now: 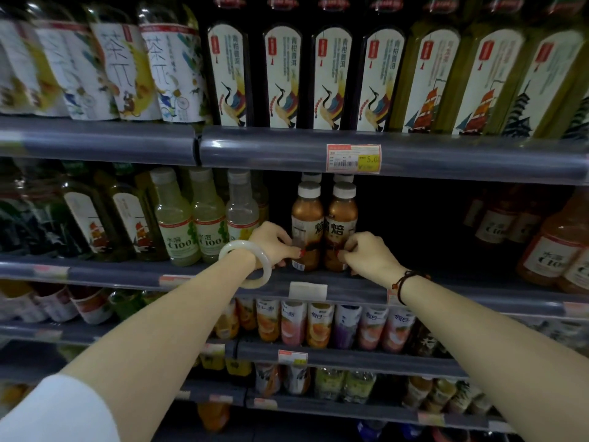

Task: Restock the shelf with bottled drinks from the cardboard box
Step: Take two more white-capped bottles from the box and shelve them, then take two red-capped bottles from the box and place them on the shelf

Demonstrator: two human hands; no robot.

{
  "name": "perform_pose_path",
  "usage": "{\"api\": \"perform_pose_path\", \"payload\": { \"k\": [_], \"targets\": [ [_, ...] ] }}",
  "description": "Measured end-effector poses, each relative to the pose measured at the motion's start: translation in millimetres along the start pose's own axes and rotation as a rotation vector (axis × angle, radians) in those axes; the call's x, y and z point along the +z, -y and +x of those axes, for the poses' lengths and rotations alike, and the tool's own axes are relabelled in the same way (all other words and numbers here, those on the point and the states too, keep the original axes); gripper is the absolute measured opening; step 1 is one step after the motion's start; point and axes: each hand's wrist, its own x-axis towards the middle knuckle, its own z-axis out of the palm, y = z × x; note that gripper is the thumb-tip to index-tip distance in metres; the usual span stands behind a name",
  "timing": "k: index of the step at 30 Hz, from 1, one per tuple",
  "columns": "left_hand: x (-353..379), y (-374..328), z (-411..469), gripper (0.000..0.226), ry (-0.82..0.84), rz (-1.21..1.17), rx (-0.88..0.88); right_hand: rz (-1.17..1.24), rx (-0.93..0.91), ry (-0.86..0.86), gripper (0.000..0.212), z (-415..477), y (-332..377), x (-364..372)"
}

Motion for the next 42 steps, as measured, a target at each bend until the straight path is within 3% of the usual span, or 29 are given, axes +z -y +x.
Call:
{"api": "perform_pose_path", "payload": {
  "k": [3,8,14,16,24,33,37,42],
  "targets": [
    [-13,7,-18,0.025,0.059,0.064,-0.032,0.015,-0.021,0.102,0.018,-10,24,5],
    [-30,33,-53,0.026,0.176,0.171,-0.140,-0.092,-0.028,0.418,0.020,-22,60,35],
    [-54,94,-95,0.023,0.148,0.245,-0.241,-0.115,-0.152,0.585,0.020,-41,92,101],
    [-59,112,-111,0.014,0.116,0.218,-0.277,-0.146,-0.192,0.641,0.020,-45,100,124],
    [-76,178,-162,0.018,-0.024,0.239,-0.488,-0.265,-0.393,0.867,0.013,-59,130,201],
    [-51,215,-205,0.014,-0.201,0.168,-0.695,-0.387,-0.651,1.021,0.025,-57,140,250],
    [-27,227,-237,0.021,-0.298,0.116,-0.831,-0.442,-0.768,1.118,0.020,-63,141,276],
    [7,258,-286,0.039,-0.429,0.033,-1.055,-0.475,-0.871,1.181,0.031,-88,134,309]
  ]
}}
